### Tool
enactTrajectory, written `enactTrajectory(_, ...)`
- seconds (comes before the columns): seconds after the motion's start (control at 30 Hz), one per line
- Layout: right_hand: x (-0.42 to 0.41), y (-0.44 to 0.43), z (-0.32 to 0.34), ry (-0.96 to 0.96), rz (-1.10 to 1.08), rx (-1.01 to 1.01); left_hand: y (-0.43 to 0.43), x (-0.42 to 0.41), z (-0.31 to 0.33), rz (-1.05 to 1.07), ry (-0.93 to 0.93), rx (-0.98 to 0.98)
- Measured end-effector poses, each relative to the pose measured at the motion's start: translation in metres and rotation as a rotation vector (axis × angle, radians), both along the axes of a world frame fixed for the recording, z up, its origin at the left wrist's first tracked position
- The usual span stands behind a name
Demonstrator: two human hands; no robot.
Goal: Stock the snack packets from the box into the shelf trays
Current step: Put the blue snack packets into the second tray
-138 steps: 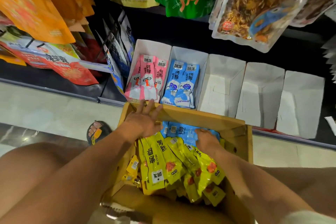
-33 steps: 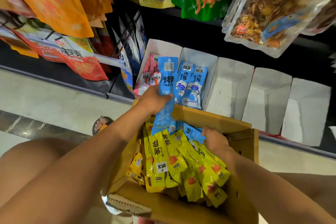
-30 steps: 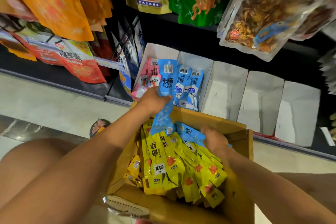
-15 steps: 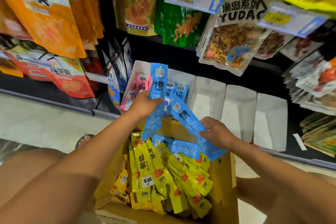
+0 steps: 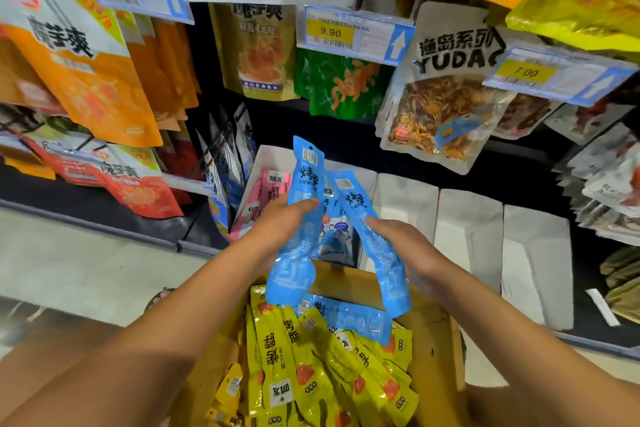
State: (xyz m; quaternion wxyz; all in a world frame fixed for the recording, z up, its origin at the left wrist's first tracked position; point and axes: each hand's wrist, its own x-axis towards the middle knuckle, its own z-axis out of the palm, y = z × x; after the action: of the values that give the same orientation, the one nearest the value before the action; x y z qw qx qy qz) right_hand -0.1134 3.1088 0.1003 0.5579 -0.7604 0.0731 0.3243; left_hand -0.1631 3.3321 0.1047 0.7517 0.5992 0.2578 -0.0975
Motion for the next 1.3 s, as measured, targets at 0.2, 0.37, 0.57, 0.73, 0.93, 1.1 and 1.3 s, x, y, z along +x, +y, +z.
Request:
enactTrajectory(0.2, 0.009, 0.001, -0.013, 0.032, -0.045, 0.032, 0.004, -0.007, -0.009, 0.038, 0.091, -0.22)
enactTrajectory(0.37, 0.008, 0.001, -0.012, 0.181, -0.16, 0.205, 0.015, -0.009, -0.003, 0.032, 0.193, -0.312)
enactTrajectory(0.57, 0.001, 0.004, -0.008, 0.215, -0.198, 0.22, 0.023, -0.007, 0.007, -0.056, 0.23, -0.378)
enactTrajectory(0.73, 0.003, 0.008, -0.01, 0.163, -0.167, 0.144, 0.018, -0.005, 0.012, -0.015, 0.143, -0.009)
enactTrajectory(0.93, 0.005, 0.023, -0.025, 0.092, -0.119, 0.148, 0.031, -0.002, 0.002, 0.058, 0.089, 0.255)
enactTrajectory(1.1, 0.032, 0.032, -0.049, 0.081, -0.089, 0.091, 0.045, 0.003, 0.001, 0.09, 0.069, 0.291)
enactTrajectory(1.3, 0.086, 0.076, -0.102, 0.04, -0.119, -0.108, 0.05, 0.0, 0.012, 0.101, -0.03, 0.275)
